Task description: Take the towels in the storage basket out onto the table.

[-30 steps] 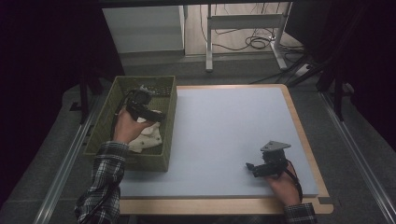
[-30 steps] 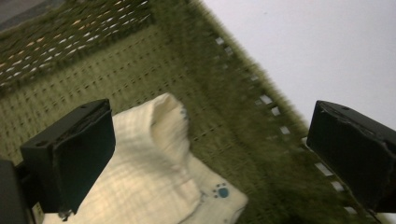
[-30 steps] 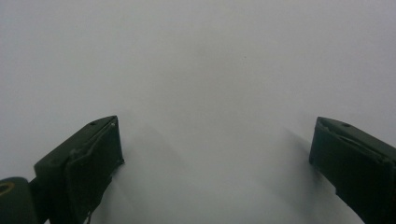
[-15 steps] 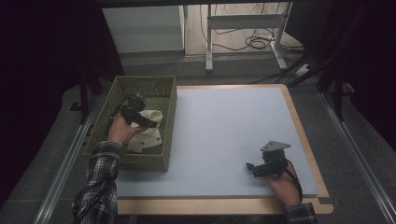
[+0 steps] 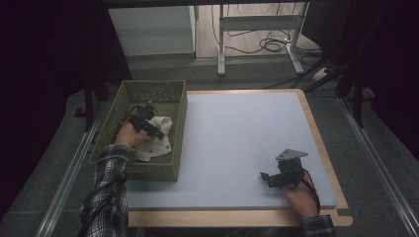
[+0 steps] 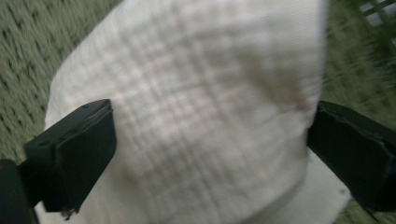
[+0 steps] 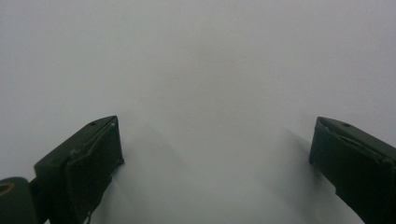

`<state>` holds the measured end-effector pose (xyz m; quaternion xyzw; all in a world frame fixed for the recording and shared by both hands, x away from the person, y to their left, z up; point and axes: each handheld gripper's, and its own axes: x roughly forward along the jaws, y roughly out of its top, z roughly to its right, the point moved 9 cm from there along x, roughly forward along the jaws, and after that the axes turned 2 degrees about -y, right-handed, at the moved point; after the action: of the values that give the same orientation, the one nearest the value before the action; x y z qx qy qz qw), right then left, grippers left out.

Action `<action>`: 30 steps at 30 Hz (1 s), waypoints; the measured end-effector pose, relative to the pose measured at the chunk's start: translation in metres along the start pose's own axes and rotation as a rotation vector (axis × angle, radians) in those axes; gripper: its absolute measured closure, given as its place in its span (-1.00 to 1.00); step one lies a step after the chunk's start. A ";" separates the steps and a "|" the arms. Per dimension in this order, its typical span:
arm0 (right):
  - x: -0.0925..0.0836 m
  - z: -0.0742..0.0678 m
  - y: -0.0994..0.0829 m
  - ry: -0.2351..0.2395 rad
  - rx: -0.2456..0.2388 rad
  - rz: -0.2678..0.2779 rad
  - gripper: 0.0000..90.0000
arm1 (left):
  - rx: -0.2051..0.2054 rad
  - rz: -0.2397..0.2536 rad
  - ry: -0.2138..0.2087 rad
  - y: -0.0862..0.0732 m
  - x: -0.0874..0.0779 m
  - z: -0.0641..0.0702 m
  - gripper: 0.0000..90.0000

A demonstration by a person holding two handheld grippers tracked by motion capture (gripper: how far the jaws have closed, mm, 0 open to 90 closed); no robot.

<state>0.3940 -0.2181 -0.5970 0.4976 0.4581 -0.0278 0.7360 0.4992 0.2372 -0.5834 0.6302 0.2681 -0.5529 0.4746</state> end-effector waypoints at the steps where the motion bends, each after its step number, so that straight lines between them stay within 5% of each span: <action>1: 0.000 0.000 0.000 0.000 0.000 0.000 -0.94 | -0.006 -0.014 -0.003 -0.001 0.002 -0.001 -0.91; 9: 0.000 0.000 0.000 0.000 0.000 0.000 -0.94 | -0.024 -0.113 -0.020 -0.011 0.009 0.000 -0.54; 15: 0.000 0.000 0.000 0.001 0.000 0.000 -0.94 | 0.007 -0.132 0.015 -0.014 0.002 0.000 0.42; 18: 0.000 0.000 0.000 0.001 0.000 0.000 -0.94 | 0.023 -0.137 0.035 -0.014 0.001 0.000 0.58; 30: 0.000 0.000 0.000 0.000 0.000 0.000 -0.94 | 0.013 0.017 -0.012 -0.006 -0.027 0.000 0.67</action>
<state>0.3940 -0.2181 -0.5970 0.4975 0.4582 -0.0278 0.7360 0.4874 0.2452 -0.5597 0.6323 0.2561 -0.5544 0.4767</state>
